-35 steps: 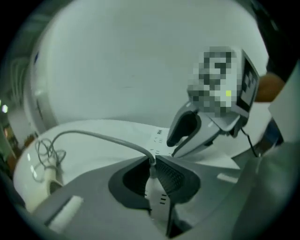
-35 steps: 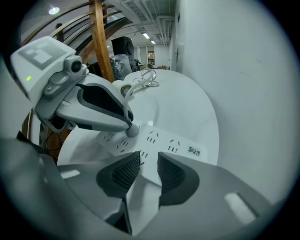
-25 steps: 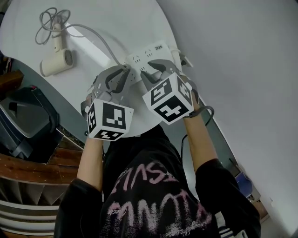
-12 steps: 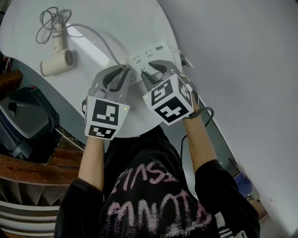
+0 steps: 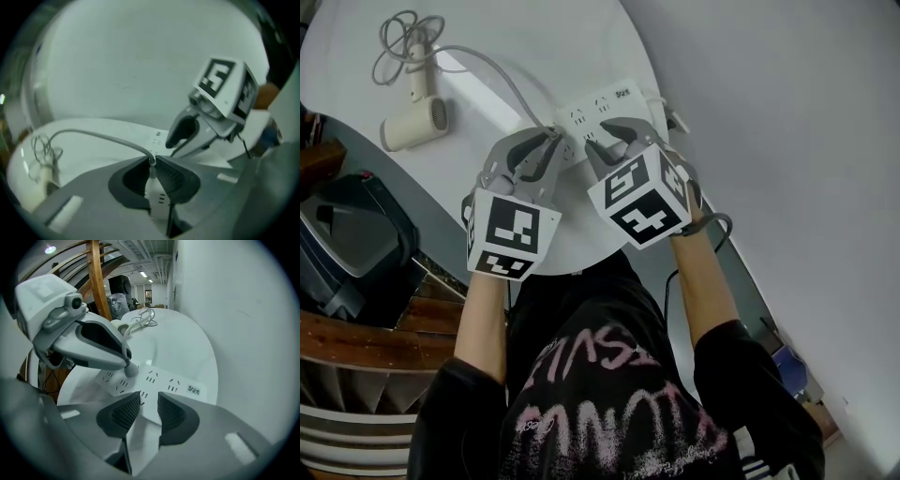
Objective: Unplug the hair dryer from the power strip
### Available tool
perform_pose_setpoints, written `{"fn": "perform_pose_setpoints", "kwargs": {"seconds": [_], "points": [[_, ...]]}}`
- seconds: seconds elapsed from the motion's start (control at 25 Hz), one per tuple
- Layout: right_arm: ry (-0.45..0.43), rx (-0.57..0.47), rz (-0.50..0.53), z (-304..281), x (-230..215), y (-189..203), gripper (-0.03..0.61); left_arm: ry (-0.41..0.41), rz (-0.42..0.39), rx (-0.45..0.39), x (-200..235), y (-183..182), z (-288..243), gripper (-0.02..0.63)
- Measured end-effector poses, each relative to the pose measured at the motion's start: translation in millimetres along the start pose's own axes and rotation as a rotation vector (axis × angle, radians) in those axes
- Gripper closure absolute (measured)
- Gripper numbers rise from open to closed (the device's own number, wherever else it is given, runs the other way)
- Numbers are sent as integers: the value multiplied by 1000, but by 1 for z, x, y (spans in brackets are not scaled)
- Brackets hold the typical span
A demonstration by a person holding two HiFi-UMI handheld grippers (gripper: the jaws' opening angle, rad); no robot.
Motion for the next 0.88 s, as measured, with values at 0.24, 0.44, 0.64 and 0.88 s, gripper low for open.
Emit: {"fn": "perform_pose_setpoints", "kwargs": {"seconds": [0.24,0.44,0.64,0.88], "points": [[-4,1,7,-1,0,-1,448,-60,-91,-43,5,-24,16,560],[6,-11,7,3,-2,-1,449,-80,-3,-84,12,-16,36,558],[23,-44,-16,6,1,1,451,-87,40,-108,10,-9,48,558],[24,-119,-101,17,3,4,440,-106,113,-182,9,-11,64,558]]}}
Point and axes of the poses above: the fingertips, and each gripper's own axes: z backward along the fingers, x to its left, y out of its underside, the point moved 4 cm from there along z, backward along the fingers, and after that the axes turned 11 degrees about y, right-handed, at the moved point
